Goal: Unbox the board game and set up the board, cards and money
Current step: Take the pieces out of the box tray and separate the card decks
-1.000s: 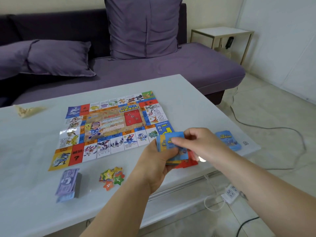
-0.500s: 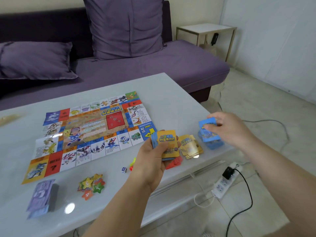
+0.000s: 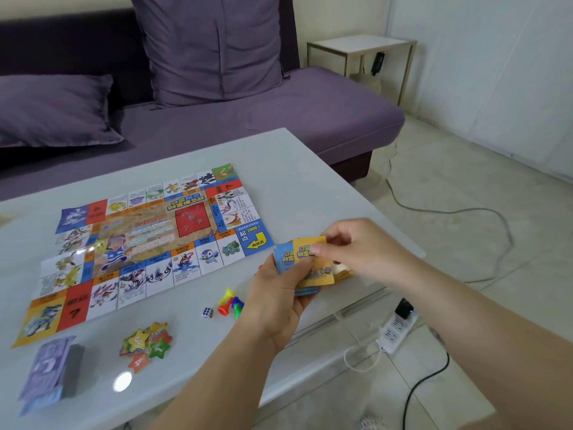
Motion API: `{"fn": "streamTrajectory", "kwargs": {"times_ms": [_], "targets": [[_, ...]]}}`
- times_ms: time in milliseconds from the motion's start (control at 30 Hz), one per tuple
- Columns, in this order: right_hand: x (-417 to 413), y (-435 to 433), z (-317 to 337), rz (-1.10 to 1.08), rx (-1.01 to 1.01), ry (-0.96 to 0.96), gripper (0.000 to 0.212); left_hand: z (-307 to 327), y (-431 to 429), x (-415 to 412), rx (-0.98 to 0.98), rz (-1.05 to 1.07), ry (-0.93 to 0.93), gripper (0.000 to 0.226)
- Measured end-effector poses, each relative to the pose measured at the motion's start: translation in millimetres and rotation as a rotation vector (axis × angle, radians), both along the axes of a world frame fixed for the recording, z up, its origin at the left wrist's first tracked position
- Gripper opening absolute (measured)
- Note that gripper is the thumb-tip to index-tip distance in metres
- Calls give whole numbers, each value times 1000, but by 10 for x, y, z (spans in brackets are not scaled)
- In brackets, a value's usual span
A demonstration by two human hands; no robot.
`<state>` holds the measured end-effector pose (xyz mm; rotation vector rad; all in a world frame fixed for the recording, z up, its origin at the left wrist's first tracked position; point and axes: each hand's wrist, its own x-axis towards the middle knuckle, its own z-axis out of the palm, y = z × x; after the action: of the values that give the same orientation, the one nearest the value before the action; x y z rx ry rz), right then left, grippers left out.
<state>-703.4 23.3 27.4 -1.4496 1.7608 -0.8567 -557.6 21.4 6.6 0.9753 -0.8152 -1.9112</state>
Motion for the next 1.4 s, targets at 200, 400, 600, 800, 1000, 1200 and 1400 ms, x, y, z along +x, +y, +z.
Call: {"fn": "streamTrajectory", "kwargs": {"times_ms": [200,400,600,800,1000,1200,1400], "targets": [[-151,-97,-56,-113,-98,-96,16,51,-56,91,26,45,59,24],[-121,-99,-265,-79,-67,451,37,51,-30,141,-29,49,15,21],[113,-22,12,-87,-92,12,19,36,-19,119,-87,14,-61,21],[139,11,27,-28,6,-70,25,71,1,121,-93,-27,-44,21],[-207,-62,37,-136,10,-216,11,65,-5,97,-88,-40,-34,24],[-682,-108,-181,-173,-21,379,38,38,-15,73,-65,-8,-68,24],[-666,-158,-263,-202,-3,665,46,49,-2,48,-50,16,-102,19]]}}
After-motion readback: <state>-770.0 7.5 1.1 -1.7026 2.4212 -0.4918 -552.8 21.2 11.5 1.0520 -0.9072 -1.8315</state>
